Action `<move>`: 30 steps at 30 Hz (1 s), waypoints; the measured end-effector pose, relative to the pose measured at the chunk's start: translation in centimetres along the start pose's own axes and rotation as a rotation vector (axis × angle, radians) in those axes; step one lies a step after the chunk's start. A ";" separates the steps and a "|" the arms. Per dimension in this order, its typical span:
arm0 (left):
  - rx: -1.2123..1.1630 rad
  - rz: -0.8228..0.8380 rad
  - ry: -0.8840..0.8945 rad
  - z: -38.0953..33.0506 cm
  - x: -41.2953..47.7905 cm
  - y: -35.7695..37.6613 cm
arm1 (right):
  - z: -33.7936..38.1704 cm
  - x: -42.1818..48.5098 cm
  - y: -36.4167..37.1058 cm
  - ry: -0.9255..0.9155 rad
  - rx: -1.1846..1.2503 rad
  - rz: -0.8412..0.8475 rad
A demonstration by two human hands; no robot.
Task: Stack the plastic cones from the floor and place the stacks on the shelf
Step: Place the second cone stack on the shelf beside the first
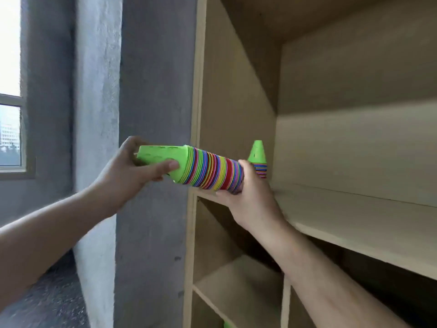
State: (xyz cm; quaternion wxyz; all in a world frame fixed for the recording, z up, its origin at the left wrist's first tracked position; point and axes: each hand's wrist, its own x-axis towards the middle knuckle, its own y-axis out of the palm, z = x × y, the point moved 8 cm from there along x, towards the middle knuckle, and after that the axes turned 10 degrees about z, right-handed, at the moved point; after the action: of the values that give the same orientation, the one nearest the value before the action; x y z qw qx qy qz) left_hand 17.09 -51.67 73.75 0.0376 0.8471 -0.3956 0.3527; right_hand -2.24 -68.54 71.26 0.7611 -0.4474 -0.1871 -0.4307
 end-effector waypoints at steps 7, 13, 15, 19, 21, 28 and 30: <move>-0.063 0.101 -0.072 -1.5 8.6 13.8 | -9.1 1.0 -6.6 0.334 0.014 0.057; 0.003 0.090 -0.151 0.6 11.5 22.0 | -15.2 0.6 -7.6 0.580 -0.177 0.181; 0.035 0.090 -0.142 1.4 12.1 23.5 | -15.7 0.9 -8.0 0.571 -0.224 0.125; 0.167 0.112 -0.080 2.8 12.6 25.8 | -15.1 1.9 -7.4 0.370 -0.184 0.077; 0.217 0.139 -0.062 3.9 12.7 26.7 | -15.4 2.5 -6.5 0.351 -0.259 0.127; 0.238 0.252 -0.042 7.1 12.5 28.4 | -16.5 4.9 -4.5 0.435 -0.282 0.206; 0.275 0.297 -0.031 7.4 12.1 28.2 | -16.3 4.9 -4.4 0.436 -0.306 0.202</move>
State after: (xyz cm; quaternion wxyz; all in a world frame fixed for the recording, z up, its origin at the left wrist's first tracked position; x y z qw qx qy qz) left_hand 6.97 -81.34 69.71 -0.1370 0.7819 -0.4648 0.3922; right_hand -4.78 -85.68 68.22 0.7461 -0.4702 0.0939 -0.4620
